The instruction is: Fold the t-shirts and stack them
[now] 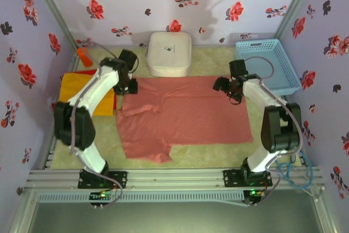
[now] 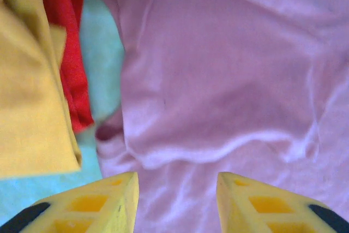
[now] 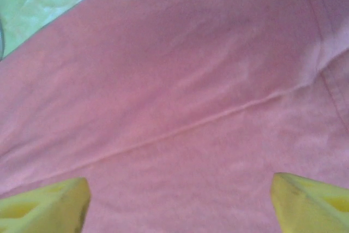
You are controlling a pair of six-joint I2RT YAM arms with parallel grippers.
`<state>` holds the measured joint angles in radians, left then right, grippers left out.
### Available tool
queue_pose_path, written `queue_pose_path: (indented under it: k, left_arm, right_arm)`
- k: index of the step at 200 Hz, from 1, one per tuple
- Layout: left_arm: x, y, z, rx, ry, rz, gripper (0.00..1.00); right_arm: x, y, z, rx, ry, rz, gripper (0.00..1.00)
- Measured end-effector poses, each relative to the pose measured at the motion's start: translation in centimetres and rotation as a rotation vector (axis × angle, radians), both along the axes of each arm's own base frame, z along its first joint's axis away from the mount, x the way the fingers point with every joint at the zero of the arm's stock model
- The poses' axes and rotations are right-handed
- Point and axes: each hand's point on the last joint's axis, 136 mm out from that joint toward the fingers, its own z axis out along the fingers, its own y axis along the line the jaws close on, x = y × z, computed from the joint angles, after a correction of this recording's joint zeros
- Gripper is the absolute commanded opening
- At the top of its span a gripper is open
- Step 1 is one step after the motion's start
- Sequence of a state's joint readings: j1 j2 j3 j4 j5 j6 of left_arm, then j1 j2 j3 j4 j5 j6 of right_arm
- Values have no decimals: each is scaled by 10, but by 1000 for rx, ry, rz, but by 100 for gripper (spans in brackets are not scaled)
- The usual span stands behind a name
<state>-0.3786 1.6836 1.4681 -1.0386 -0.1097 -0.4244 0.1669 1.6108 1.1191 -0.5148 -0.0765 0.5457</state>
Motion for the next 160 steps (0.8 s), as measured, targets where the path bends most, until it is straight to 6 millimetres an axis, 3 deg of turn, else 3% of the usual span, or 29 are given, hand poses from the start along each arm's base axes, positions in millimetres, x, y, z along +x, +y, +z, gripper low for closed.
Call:
queue_pose_path:
  k: [15,48,81,104,135,160]
  left_arm:
    - [-38,2,-11,-22,32,12,56]
    - [-109,14,-28,-65,94,69,59]
    - [-150,9,-27,-115,91,111,54]
    - [-181,8,-41,-126,135,136,48]
    - [-218,12,-68,-101,227,177,47]
    - [-236,9,-84,-83,268,187,47]
  right_arm:
    - [-19,-1,6,-7,-11,5,90]
    - [-58,-13,14,-23,-25,-15,99]
    - [-90,-25,8,-62,3,-35,99]
    - [-105,-30,1,-79,27,-42,99]
    - [-112,-33,-2,-86,44,-56,93]
    - [-115,-37,-2,-97,54,-84,91]
